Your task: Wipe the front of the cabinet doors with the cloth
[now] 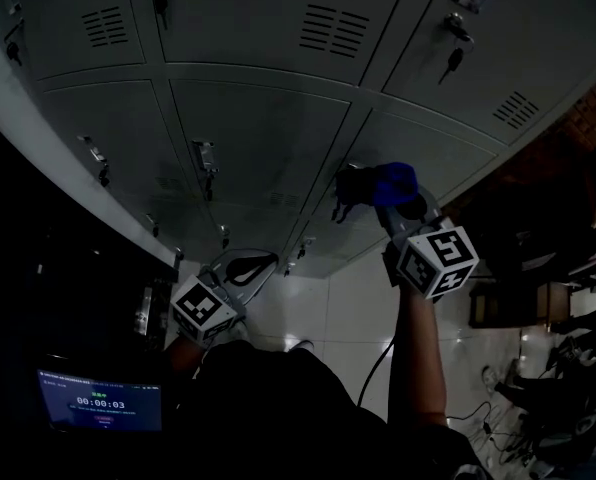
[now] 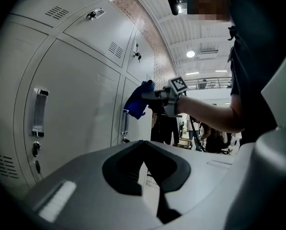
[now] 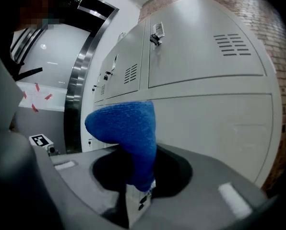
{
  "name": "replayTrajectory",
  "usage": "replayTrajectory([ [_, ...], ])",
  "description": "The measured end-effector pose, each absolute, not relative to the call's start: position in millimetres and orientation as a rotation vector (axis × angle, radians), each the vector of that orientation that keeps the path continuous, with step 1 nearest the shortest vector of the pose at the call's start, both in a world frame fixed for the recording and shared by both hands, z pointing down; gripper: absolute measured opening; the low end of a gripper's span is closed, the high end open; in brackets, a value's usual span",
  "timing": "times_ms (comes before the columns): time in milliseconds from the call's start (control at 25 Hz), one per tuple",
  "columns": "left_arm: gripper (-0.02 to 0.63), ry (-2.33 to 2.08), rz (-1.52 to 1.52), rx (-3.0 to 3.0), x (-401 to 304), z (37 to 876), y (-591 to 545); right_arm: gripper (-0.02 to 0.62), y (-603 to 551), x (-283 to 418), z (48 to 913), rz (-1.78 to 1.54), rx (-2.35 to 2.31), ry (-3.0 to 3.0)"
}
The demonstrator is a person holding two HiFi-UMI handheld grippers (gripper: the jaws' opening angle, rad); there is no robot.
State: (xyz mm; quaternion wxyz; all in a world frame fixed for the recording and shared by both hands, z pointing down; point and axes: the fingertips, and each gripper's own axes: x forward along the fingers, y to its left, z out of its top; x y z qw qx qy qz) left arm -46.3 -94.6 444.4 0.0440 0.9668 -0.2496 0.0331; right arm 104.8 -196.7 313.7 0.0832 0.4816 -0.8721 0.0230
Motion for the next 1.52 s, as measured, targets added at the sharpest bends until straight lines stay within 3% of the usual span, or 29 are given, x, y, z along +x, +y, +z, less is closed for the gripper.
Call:
replayTrajectory([
  [880, 0.006, -0.782, 0.099, 2.933, -68, 449, -106, 0.08, -244, 91, 276, -0.047, 1.488, -2.491],
  [1520, 0.006, -0.696, 0.103, 2.96, -19, 444, -103, 0.08, -234, 193, 270, -0.017, 1.693, -2.396],
])
